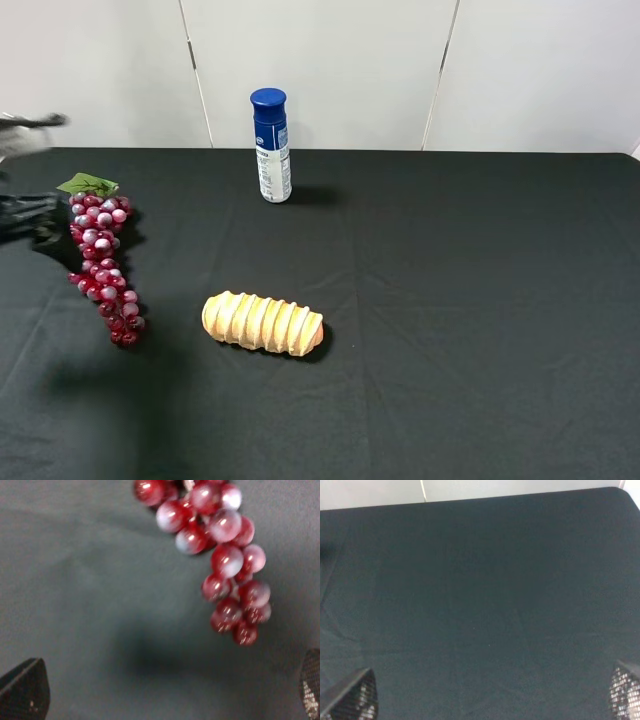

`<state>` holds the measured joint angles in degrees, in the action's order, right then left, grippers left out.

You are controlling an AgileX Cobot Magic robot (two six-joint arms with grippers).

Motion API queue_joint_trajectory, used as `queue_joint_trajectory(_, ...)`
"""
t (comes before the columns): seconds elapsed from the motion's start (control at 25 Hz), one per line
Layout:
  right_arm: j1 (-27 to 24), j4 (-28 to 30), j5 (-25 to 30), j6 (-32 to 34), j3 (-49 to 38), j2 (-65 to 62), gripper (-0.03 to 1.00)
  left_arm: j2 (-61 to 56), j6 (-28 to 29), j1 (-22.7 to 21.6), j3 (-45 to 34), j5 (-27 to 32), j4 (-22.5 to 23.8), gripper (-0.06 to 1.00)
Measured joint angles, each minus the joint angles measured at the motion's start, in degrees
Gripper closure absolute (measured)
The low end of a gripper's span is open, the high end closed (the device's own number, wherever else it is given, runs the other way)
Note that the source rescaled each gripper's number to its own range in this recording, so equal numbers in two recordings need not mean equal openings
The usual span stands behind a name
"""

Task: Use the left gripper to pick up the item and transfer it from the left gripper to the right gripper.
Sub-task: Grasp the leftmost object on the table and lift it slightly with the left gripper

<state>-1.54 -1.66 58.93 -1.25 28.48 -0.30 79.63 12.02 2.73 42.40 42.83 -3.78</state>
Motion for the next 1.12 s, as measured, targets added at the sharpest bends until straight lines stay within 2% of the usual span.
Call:
queue_joint_trajectory(0.44, 0.00, 0.00, 0.00, 0.00, 0.00, 0.00, -0.03, 16.39, 7.34, 7.85, 0.05, -11.20, 0.33, -0.05)
queue_joint_trajectory(0.68, 0.00, 0.00, 0.00, 0.00, 0.00, 0.00, -0.03, 21.42, 13.77, 11.02, 0.11, -15.94, 5.22, -0.05)
queue_joint_trajectory(0.84, 0.00, 0.00, 0.00, 0.00, 0.00, 0.00, -0.03, 22.69, 16.20, 11.48, 0.11, -17.68, 7.70, -0.05)
queue_joint_trajectory(0.96, 0.00, 0.00, 0.00, 0.00, 0.00, 0.00, -0.03, 23.08, 16.47, 11.48, 0.11, -18.47, 8.06, 0.04)
queue_joint_trajectory(1.12, 0.00, 0.00, 0.00, 0.00, 0.00, 0.00, -0.03, 23.19, 16.47, 11.48, 0.11, -19.29, 8.11, 0.32)
